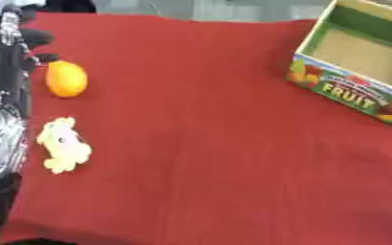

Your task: Pick up the objects with one hand, pass them to the other hand, and then place them into the box on the other side of the table.

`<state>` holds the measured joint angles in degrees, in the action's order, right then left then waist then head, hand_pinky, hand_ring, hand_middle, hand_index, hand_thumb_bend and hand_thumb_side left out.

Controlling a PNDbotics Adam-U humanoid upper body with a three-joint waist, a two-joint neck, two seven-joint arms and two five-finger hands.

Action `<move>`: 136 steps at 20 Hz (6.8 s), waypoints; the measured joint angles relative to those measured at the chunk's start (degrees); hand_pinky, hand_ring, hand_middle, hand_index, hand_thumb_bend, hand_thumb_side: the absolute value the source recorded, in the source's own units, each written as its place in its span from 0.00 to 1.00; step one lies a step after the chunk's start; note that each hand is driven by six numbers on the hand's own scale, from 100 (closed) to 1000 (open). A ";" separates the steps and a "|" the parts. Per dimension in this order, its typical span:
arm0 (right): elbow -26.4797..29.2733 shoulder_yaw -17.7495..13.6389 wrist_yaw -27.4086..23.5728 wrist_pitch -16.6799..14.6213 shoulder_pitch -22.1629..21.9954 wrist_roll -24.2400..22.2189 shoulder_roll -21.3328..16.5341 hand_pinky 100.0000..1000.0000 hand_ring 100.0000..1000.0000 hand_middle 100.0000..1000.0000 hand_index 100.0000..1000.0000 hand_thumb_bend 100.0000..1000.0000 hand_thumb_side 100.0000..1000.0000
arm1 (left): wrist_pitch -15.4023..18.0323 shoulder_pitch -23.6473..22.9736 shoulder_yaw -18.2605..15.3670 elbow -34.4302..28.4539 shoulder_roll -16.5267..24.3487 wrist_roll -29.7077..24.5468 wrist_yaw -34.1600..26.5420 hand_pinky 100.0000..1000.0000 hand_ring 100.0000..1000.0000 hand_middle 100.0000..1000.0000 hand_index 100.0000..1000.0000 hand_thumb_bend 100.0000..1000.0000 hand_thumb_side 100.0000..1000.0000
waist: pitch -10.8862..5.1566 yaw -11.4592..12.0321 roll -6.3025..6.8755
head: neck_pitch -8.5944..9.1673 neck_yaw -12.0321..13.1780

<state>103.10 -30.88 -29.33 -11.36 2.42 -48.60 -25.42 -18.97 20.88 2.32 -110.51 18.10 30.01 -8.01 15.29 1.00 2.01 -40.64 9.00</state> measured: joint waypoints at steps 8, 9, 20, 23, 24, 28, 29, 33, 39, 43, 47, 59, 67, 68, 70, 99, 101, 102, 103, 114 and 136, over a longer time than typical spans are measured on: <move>0.00 -0.13 0.00 -0.31 -0.45 0.31 0.00 1.00 1.00 0.78 1.00 0.00 0.48 | -1.45 1.94 0.31 -0.55 1.69 -0.93 2.18 0.60 0.74 0.54 0.83 0.01 0.74 | 0.00 -0.02 0.08 | -0.07 0.32; 0.00 -0.13 0.00 -0.33 -0.46 0.32 0.00 1.00 1.00 0.78 1.00 0.00 0.48 | -1.89 2.26 0.38 -0.82 2.50 -1.23 2.66 0.60 0.74 0.54 0.83 0.01 0.73 | 0.00 -0.02 0.12 | -0.07 0.33; 0.00 -0.14 0.30 -0.37 -0.75 0.35 -0.62 1.00 1.00 0.78 1.00 0.00 0.48 | -12.95 7.14 1.69 -2.16 17.69 -11.02 7.66 0.70 0.79 0.59 0.85 0.15 0.44 | 0.00 0.12 1.29 | -0.99 0.44; 0.00 -0.13 0.39 -0.39 -0.93 0.33 -0.73 1.00 1.00 0.78 1.00 0.00 0.48 | -16.66 9.20 2.55 0.07 22.22 -16.55 8.40 0.73 0.80 0.62 0.86 0.22 0.37 | -0.02 0.10 1.51 | -1.01 0.51; 0.00 -0.12 0.48 -0.41 -0.93 0.31 -0.79 1.00 1.00 0.78 1.00 0.00 0.48 | -17.75 10.06 2.93 1.18 23.56 -18.72 8.80 0.73 0.81 0.63 0.86 0.25 0.34 | -0.02 0.09 1.51 | -1.02 0.56; 0.00 -0.10 0.85 -0.57 -0.94 0.14 -1.02 1.00 1.00 0.78 1.00 0.00 0.48 | -21.00 13.58 4.55 6.31 27.58 -27.88 12.34 0.75 0.81 0.66 0.85 0.37 0.26 | -0.02 -0.16 1.61 | -1.12 1.53; 0.00 -0.10 0.86 -0.62 -0.94 0.09 -1.02 1.00 1.00 0.78 1.00 0.00 0.48 | -21.56 14.54 4.99 7.73 28.24 -30.22 13.67 0.76 0.81 0.67 0.85 0.41 0.25 | -0.02 -0.22 1.66 | -1.19 1.89; -0.01 -0.08 0.89 -0.74 -0.93 -0.08 -1.04 1.00 1.00 0.78 1.00 0.00 0.48 | -22.98 17.85 6.90 13.29 29.90 -39.71 20.07 0.78 0.81 0.70 0.85 0.53 0.17 | -0.02 -0.43 1.80 | -1.52 3.18; -0.03 -0.03 1.22 -0.98 -0.93 -0.37 -1.04 1.00 1.00 0.78 1.00 0.00 0.48 | -22.56 21.87 9.22 19.41 30.74 -52.77 31.11 0.81 0.82 0.73 0.86 0.64 0.16 | -0.02 -0.56 1.80 | -1.51 3.12; -0.04 0.23 1.31 -1.15 -0.94 -0.54 -1.04 1.00 1.00 0.78 1.00 0.00 0.47 | -20.52 23.81 9.90 22.29 30.74 -60.32 37.04 0.82 0.82 0.75 0.86 0.67 0.17 | -0.02 -0.57 1.72 | -1.49 2.09; -0.05 0.24 1.38 -1.42 -0.95 -0.76 -1.04 1.00 1.00 0.77 1.00 0.00 0.47 | -17.13 25.39 9.91 25.21 30.72 -64.70 42.36 0.84 0.82 0.76 0.86 0.72 0.14 | -0.01 -0.58 1.56 | -1.49 1.44; -0.11 0.26 1.88 -2.16 -0.96 -1.19 -1.04 1.00 1.00 0.77 1.00 0.00 0.47 | -9.67 26.94 9.89 33.00 30.17 -72.16 55.07 0.87 0.84 0.81 0.85 0.87 0.18 | 0.18 -0.61 1.47 | -1.51 1.56; -0.42 0.34 1.89 -2.33 -0.90 -1.37 -1.04 1.00 1.00 0.78 1.00 0.00 0.47 | -8.51 26.99 10.21 36.90 28.69 -73.32 60.63 0.87 0.84 0.81 0.84 0.85 0.19 | 0.48 -0.79 1.23 | -1.52 2.73; -0.43 0.47 1.89 -2.35 -0.88 -1.42 -1.04 1.00 1.00 0.78 1.00 0.00 0.47 | -8.46 26.99 10.23 37.50 28.45 -73.36 60.84 0.87 0.84 0.81 0.84 0.85 0.19 | 0.55 -0.81 1.12 | -1.52 2.83; -0.44 0.64 1.89 -2.43 -0.80 -1.54 -1.04 1.00 1.00 0.78 1.00 0.00 0.47 | -8.36 26.99 10.24 38.65 27.91 -73.47 61.12 0.87 0.84 0.82 0.84 0.85 0.19 | 0.64 -0.83 0.97 | -1.52 2.98; -1.11 1.32 2.83 -3.79 -0.04 -2.81 -0.45 1.00 1.00 0.77 1.00 0.00 0.47 | -10.63 28.07 9.49 44.36 24.64 -71.20 64.27 0.86 0.83 0.81 0.83 0.65 0.14 | 2.68 -1.36 0.02 | -0.17 2.06; -1.11 1.32 2.92 -3.86 0.13 -2.84 -0.31 1.00 1.00 0.77 1.00 0.00 0.47 | -10.69 28.18 9.39 44.74 24.64 -71.14 64.28 0.86 0.83 0.81 0.83 0.63 0.13 | 3.04 -1.48 0.02 | 0.02 2.24; -1.11 1.32 2.98 -3.90 0.14 -2.84 -0.18 1.00 1.00 0.77 1.00 0.00 0.47 | -10.72 28.28 9.26 44.91 24.64 -71.11 64.28 0.86 0.83 0.81 0.82 0.62 0.13 | 3.19 -1.59 -0.02 | 0.04 2.34; -1.11 1.33 3.10 -3.95 0.17 -2.83 -0.02 1.00 1.00 0.77 1.00 0.00 0.47 | -10.75 28.45 9.13 45.13 24.60 -71.08 64.28 0.86 0.83 0.81 0.82 0.62 0.13 | 3.30 -1.72 -0.06 | 0.04 2.44; -1.11 1.37 3.34 -4.11 0.63 -2.79 0.05 1.00 1.00 0.77 1.00 0.00 0.47 | -8.09 28.53 9.33 46.90 23.48 -73.74 57.59 0.83 0.82 0.76 0.62 0.23 0.03 | 3.44 -1.90 0.08 | 0.04 2.74; -1.45 1.62 1.07 -4.28 0.27 -2.29 -1.40 1.00 1.00 0.77 1.00 0.00 0.47 | -7.61 25.13 11.57 31.98 27.63 -74.22 54.75 0.69 0.67 0.55 0.38 0.02 0.00 | 2.23 -1.30 0.03 | -0.09 2.33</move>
<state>101.65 -29.26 -28.26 -15.64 2.68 -50.89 -26.82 -26.59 46.01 13.89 -78.54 45.73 -44.20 46.74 17.53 -0.30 2.04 -40.73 11.33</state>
